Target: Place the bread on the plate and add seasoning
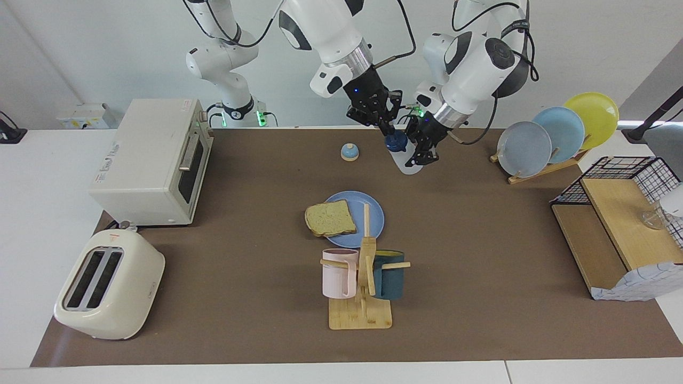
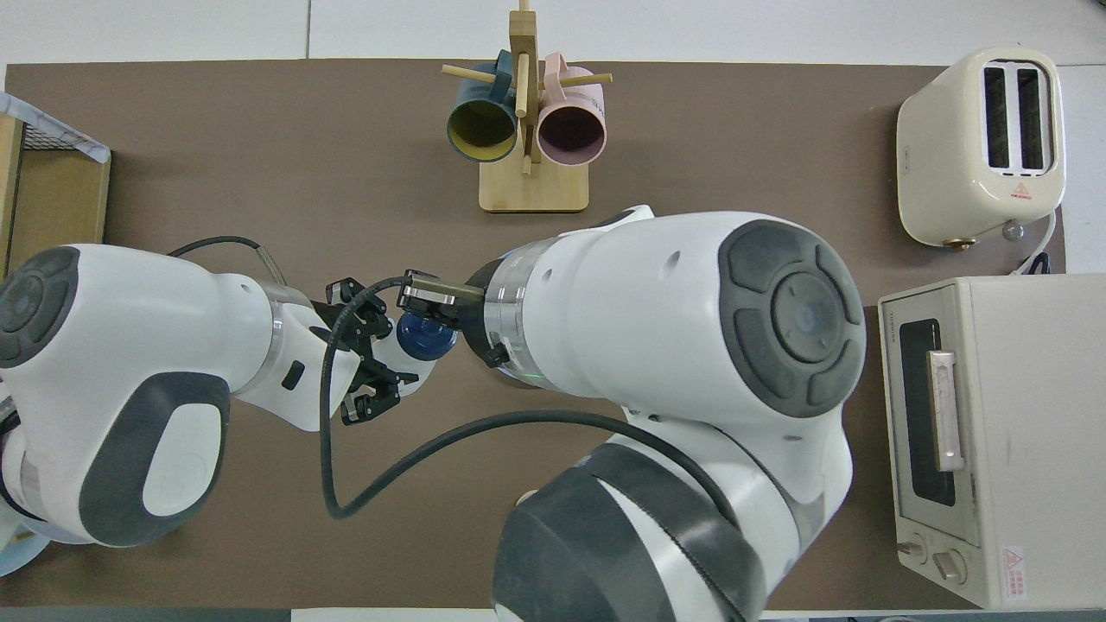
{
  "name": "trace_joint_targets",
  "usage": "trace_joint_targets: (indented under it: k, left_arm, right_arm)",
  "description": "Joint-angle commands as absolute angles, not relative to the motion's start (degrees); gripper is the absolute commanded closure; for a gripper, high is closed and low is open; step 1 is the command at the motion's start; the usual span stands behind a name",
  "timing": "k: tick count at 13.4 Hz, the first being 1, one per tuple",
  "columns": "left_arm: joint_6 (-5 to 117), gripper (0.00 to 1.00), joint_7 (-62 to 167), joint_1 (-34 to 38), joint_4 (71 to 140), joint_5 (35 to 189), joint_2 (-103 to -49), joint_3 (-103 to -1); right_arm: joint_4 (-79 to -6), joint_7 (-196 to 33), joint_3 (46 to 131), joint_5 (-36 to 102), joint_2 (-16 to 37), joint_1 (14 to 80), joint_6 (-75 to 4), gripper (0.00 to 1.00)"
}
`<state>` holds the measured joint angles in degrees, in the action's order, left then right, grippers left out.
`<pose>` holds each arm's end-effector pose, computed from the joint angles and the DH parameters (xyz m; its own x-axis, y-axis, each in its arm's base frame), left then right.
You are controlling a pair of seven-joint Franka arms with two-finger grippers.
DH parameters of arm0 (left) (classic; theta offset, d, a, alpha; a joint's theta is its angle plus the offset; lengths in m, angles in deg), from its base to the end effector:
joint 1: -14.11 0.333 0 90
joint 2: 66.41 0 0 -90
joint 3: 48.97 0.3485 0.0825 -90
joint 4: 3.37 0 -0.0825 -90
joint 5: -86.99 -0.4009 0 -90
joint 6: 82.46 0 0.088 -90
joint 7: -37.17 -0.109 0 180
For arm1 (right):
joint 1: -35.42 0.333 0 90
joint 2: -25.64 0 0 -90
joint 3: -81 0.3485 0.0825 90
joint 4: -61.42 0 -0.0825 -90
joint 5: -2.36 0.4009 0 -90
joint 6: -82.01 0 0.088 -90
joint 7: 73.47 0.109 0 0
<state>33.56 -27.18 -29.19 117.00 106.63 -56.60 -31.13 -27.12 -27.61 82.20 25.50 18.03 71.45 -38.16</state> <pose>0.4706 -0.2375 0.5265 0.1498 -0.9244 0.3508 -0.9871 -0.1195 0.1069 0.5146 0.4145 0.6469 0.9624 -0.2703 -0.0271 -0.2421 -0.8082 -0.5368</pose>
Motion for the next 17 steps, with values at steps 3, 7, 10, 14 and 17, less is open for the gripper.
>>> trace_joint_targets:
  k: [3,7,10,14,17]
  left_arm:
    - [34.4,1.0,-28.0,-30.2,119.1,106.9,-55.4,-30.2]
    - [34.0,1.0,-28.1,-30.2,119.1,106.9,-55.3,-30.1]
    - [34.3,1.0,-28.1,-30.2,119.2,106.9,-55.3,-30.1]
    - [34.0,1.0,-28.0,-29.9,119.1,106.9,-55.4,-30.1]
    - [34.5,1.0,-27.1,-29.7,118.4,106.9,-56.1,-29.9]
  right_arm:
    - [-27.6,-25.2,82.1,30.6,19.7,69.8,-43.2,1.0]
    - [-27.6,-24.3,82.1,32.7,19.7,69.3,-44.6,1.0]
    - [-28.5,-24.5,81.9,34.5,20.2,68.9,-46.0,1.0]
    - [-29.6,-27.1,81.7,30.5,20.9,66.1,-42.4,0.0]
    - [-29.6,-37.5,81.7,17.7,21.3,60.1,-33.7,0.0]
